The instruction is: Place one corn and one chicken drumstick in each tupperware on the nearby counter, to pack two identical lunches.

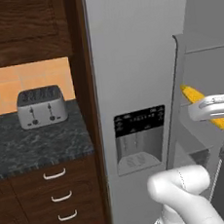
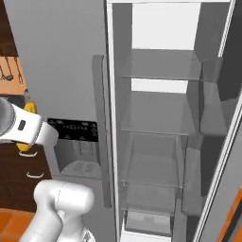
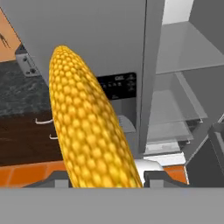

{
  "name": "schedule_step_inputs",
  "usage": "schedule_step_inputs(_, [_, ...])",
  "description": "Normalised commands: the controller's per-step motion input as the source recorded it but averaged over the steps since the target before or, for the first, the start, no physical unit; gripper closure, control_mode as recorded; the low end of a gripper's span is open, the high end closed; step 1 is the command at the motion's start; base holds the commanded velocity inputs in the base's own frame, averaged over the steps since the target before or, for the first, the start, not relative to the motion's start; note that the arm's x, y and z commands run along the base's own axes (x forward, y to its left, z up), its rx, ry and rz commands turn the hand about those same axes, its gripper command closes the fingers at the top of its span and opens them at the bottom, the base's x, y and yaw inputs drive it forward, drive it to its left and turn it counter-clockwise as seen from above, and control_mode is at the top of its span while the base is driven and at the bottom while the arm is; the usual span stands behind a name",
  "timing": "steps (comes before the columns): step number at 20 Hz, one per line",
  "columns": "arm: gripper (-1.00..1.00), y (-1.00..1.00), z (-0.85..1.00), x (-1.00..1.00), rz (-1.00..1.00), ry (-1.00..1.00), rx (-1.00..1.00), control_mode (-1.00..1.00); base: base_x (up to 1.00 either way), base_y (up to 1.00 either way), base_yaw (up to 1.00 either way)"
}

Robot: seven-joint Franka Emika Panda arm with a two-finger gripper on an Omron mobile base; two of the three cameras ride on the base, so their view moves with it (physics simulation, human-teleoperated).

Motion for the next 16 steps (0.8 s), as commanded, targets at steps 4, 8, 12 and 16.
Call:
schedule_step_inputs(4, [1.00, 0.00, 0.00, 0.00, 0.00, 0.00, 0.00, 1.00, -0.30, 1.00, 0.00])
schedule_step_inputs(8, [1.00, 0.00, 0.00, 0.00, 0.00, 0.00, 0.00, 1.00, -0.09, 1.00, -0.09])
schedule_step_inputs(12, [1.00, 0.00, 0.00, 0.00, 0.00, 0.00, 0.00, 1.00, -0.03, 1.00, -0.10])
schedule_step_inputs(16, [1.00, 0.00, 0.00, 0.00, 0.00, 0.00, 0.00, 1.00, 0.00, 1.00, -0.07])
